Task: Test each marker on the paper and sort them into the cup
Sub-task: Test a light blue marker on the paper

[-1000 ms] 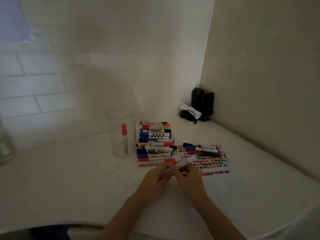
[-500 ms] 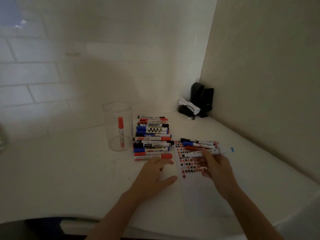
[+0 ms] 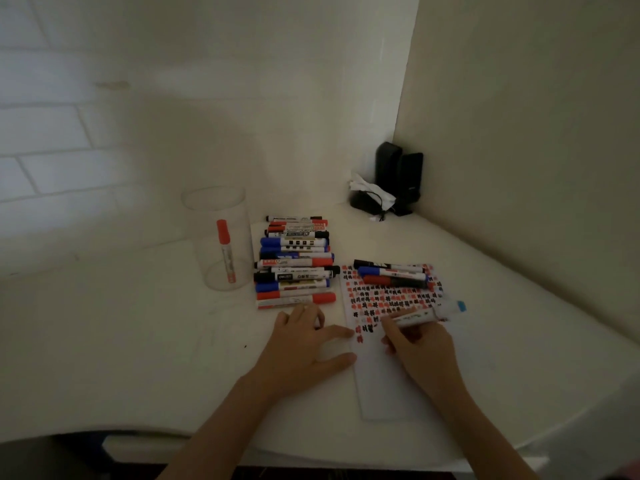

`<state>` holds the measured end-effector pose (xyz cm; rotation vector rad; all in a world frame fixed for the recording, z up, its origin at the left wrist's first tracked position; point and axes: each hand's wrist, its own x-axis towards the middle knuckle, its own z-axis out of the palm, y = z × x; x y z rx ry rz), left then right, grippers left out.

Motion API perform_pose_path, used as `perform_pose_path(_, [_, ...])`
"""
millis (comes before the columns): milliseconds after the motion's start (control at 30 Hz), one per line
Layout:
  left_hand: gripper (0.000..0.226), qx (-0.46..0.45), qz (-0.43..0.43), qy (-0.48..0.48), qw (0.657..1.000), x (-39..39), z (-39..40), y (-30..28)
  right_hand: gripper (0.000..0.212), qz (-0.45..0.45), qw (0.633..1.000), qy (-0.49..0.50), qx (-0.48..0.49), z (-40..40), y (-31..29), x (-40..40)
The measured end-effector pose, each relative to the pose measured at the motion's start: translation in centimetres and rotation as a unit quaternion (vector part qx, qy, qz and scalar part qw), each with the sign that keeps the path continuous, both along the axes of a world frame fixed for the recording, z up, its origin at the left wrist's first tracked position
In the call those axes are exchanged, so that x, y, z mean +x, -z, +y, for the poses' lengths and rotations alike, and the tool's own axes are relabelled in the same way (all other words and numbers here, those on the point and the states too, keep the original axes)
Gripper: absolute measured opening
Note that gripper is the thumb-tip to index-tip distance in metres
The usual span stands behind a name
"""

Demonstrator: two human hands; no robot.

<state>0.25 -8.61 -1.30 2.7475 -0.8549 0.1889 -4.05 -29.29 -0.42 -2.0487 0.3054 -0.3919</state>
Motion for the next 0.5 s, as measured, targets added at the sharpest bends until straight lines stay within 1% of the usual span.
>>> perform_pose_path(133, [0.068,-0.004,-0.004,-0.003,1.000,0.02,-0.07,0.13,0.019,0.001,1.000,-0.013,-0.026,-0.06,0.26,0.26])
perform_pose_path(333, [0.066,0.000,-0.002,-0.006,1.000,0.08,-0.18,0.32,0.025,-0.003,0.999,-0.029,-0.040,0.09,0.23,0.14])
perform_pose_path(500, [0.066,0.008,-0.003,-0.011,1.000,0.19,-0.22,0.41,0.025,-0.009,0.998,-0.034,-0.047,0.38,0.13,0.26])
